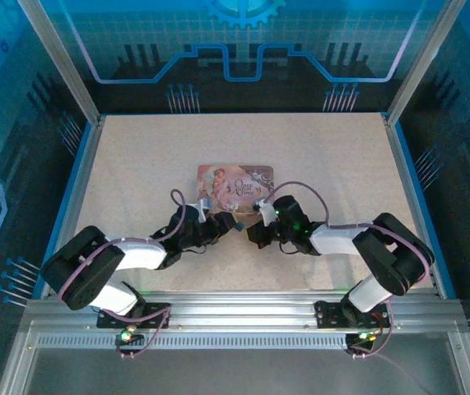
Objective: Unlock a padlock with a key
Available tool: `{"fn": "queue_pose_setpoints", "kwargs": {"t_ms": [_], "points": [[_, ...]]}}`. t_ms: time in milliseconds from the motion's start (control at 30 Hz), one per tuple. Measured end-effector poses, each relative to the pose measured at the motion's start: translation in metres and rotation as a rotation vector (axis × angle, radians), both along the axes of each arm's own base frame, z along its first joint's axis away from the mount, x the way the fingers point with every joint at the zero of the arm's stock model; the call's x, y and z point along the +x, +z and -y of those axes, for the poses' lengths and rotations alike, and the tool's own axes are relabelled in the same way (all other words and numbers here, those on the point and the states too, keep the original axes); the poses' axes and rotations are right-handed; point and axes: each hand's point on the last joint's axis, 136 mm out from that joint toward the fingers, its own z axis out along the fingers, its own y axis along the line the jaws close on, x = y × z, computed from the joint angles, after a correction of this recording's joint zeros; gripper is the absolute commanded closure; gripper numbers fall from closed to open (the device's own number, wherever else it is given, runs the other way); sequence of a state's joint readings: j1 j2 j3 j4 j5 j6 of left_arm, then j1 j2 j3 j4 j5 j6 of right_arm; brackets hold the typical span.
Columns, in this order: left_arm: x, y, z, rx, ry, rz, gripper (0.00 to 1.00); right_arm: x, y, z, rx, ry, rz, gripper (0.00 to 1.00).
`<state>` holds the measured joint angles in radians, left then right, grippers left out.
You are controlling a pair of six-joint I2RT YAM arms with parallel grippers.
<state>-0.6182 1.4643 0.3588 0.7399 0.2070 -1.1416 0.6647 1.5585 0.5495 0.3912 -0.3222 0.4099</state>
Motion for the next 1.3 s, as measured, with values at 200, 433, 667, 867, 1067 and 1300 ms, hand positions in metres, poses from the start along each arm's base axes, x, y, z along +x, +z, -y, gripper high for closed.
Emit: {"fn": "queue_pose_setpoints", "kwargs": {"t_ms": [200, 433, 667, 867, 1067, 1300], "points": [[0.001, -0.002, 0.001, -0.004, 0.011, -0.001, 0.42, -0.002, 0.003, -0.001, -0.008, -0.011, -0.042, 0.98], [0.005, -0.003, 0.005, -0.012, 0.017, 0.019, 0.43, -0.004, 0.006, -0.002, 0.009, -0.027, -0.082, 0.98], [0.009, -0.004, 0.008, -0.023, 0.029, 0.034, 0.43, -0.007, 0.008, -0.005, 0.036, -0.056, -0.138, 0.98], [0.012, -0.003, 0.011, -0.036, 0.036, 0.043, 0.44, -0.008, 0.01, -0.007, 0.064, -0.093, -0.193, 0.98], [0.015, -0.003, 0.012, -0.038, 0.047, 0.048, 0.46, -0.007, 0.013, -0.01, 0.1, -0.137, -0.246, 0.98], [0.017, -0.003, 0.012, -0.037, 0.054, 0.048, 0.51, -0.006, 0.015, -0.012, 0.13, -0.176, -0.288, 0.98]]}}
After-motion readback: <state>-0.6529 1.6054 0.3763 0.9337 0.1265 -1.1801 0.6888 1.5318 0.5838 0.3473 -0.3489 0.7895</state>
